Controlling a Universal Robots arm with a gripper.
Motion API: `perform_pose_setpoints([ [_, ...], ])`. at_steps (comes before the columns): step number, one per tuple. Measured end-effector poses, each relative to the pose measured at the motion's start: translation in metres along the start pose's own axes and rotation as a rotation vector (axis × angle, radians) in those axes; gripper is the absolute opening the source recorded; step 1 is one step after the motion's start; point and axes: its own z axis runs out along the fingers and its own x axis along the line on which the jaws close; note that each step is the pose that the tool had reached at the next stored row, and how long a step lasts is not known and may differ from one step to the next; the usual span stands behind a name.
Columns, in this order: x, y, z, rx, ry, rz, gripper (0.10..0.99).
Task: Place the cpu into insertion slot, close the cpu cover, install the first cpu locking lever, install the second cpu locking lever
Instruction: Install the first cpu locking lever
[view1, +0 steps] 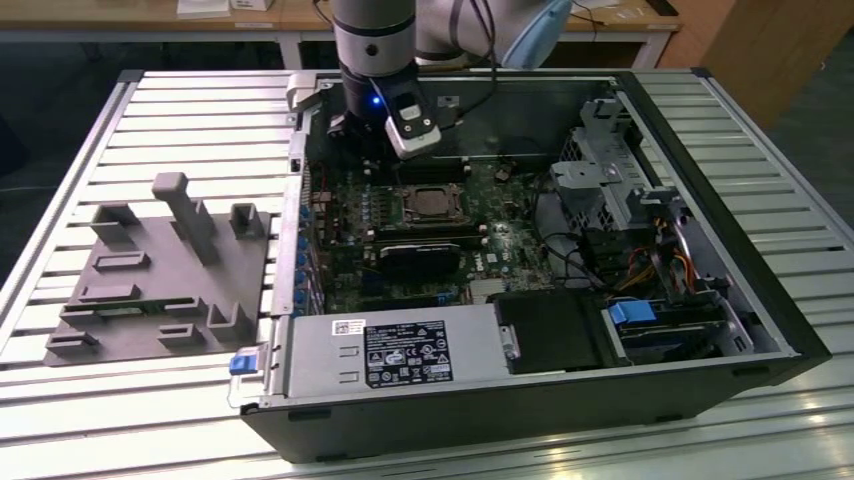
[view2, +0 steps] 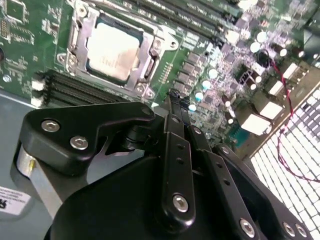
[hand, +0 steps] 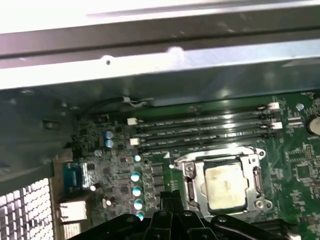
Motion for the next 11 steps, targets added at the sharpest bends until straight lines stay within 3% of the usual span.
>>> perform_pose_setpoints([
  [4, 0.0047, -0.0006, -0.0002, -0.032, 0.0038, 0.001, 0.102],
  [11, 0.0098, -0.0013, -0.0004, -0.104, 0.0134, 0.005, 0.102],
])
